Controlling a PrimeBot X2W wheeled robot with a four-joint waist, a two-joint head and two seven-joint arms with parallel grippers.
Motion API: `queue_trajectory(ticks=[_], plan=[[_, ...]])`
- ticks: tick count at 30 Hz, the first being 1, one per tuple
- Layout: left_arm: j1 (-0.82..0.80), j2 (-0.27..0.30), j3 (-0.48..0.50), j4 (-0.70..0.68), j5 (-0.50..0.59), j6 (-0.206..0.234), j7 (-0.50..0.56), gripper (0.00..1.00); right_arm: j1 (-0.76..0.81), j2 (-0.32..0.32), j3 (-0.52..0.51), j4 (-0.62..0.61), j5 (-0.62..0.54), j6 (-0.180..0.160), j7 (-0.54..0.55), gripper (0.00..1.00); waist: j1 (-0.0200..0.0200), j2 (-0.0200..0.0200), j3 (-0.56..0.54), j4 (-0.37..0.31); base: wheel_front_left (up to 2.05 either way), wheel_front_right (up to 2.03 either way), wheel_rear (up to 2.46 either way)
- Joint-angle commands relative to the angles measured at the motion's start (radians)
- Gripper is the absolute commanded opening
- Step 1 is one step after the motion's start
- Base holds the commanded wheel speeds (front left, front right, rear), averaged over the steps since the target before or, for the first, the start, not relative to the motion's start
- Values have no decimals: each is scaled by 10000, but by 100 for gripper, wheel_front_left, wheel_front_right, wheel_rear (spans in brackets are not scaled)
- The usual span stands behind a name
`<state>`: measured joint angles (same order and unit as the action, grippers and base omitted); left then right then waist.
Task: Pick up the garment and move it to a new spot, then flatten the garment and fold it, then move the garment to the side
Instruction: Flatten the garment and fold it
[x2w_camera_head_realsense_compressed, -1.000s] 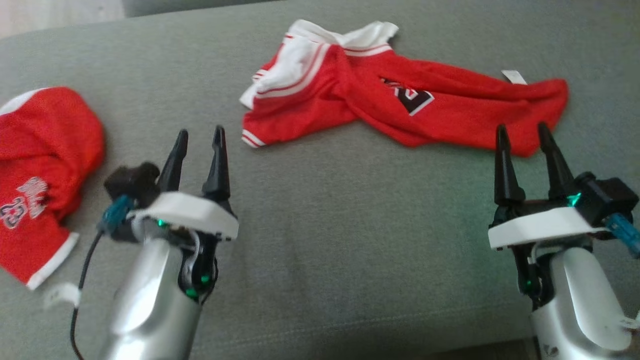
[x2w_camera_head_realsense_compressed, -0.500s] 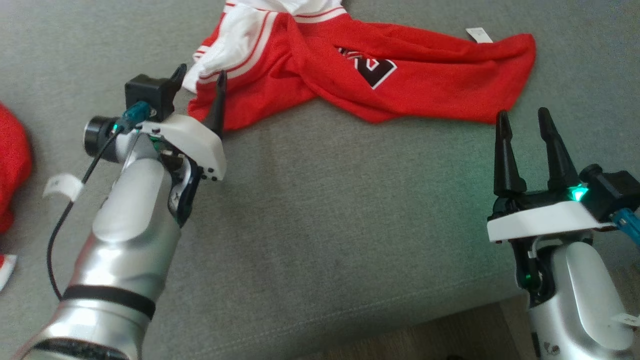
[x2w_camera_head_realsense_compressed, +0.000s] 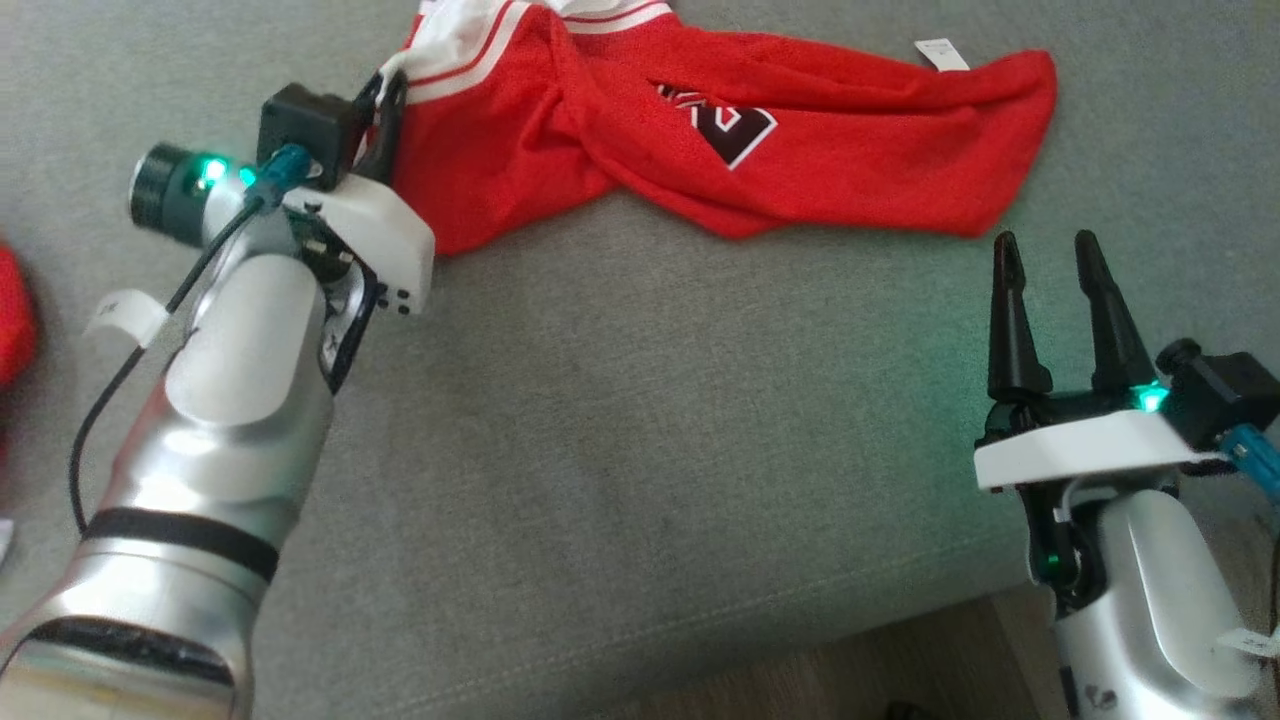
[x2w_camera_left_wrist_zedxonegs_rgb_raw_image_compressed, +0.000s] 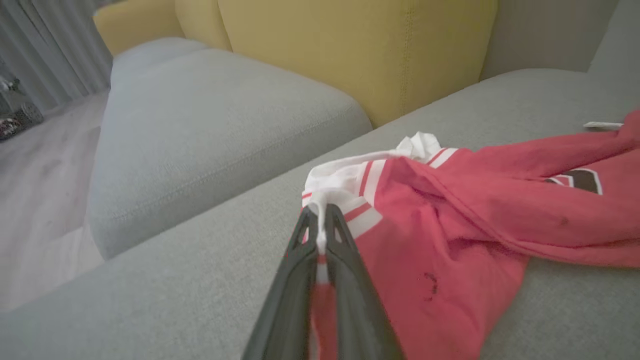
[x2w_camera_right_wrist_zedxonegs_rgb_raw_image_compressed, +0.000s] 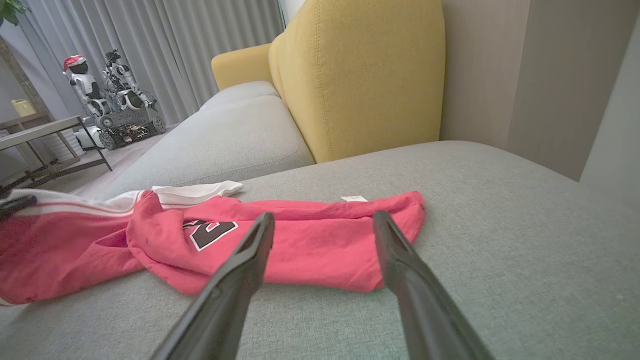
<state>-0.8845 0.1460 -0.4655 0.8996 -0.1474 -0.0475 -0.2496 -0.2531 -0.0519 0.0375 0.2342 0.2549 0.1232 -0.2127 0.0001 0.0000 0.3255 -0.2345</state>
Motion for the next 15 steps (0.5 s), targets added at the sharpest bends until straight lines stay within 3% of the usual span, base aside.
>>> queue_trajectory(ticks=[1,9,15], plan=[[-292,492,186,-669,173,32,-112,0,-171,16,135,-188,10,75,-117,100,-1,0,-168,178,0,0,0],[1502,1396,-55,-4283,549,-169,-120,0,-165,16,-293,550,-70,75,39,100,-1,0,-944,1110,0,0,0],[3130,2125,-1188,-6827,1203,-532,-121,0,-22,16,-621,1097,-278,75,188,100,-1,0,-1324,1909,0,0,0]])
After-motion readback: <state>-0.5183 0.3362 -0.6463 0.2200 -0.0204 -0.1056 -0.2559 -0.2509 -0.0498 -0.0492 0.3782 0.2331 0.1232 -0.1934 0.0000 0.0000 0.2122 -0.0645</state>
